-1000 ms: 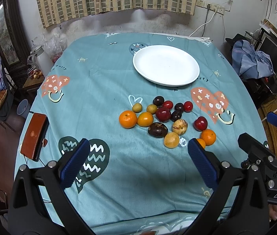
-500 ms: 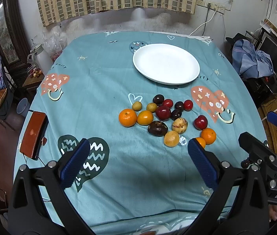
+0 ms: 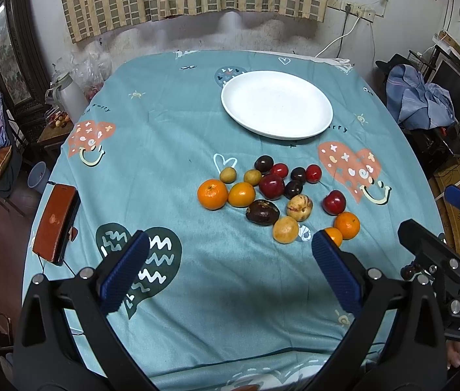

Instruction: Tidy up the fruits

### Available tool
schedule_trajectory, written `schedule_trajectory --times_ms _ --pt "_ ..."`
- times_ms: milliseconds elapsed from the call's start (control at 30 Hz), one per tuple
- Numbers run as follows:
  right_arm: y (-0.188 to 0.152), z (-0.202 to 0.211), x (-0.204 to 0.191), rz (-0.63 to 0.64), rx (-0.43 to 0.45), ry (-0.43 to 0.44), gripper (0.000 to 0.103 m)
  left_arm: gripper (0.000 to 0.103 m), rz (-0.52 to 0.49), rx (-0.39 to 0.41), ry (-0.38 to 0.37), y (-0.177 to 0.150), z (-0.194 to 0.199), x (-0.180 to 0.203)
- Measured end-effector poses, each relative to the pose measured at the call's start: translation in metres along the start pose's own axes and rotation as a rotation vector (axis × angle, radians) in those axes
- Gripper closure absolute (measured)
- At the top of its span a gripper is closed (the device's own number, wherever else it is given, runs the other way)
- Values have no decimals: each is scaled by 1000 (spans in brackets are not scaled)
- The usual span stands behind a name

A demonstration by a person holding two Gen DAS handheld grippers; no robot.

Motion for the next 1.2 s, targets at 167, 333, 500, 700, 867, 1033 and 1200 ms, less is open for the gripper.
schedule_trajectory --times_ms 167,333,500,700,867,1033,1200 --pt "0 0 1 0 0 1 1 2 1 -1 -1 1 1 0" --pt "0 -1 1 -1 -1 1 1 2 2 -2 0 -5 0 -1" --pt "0 -2 2 -1 0 1 1 2 2 -3 -1 -6 -1 -1" --pt "0 -4 1 -3 -2 4 1 2 3 -7 0 -10 -2 -2" --pt "2 -4 0 -3 -3 4 1 2 2 -12 0 -18 -6 -3" --pt "0 -8 -2 -10 -6 18 1 2 6 -23 -3 -26 -8 -3" --pt "0 -3 19 -2 89 -38 1 2 9 -28 5 -17 -35 -28"
Point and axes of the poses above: each gripper's, at about its wrist camera, not at the fingertips, and z roughly against the way its jaws point, x to its right, y to its top, the point moved 8 cm from there along -z, roughly the way its jaws point, and after that the axes turned 8 degrees about z, right-handed, at the moved point
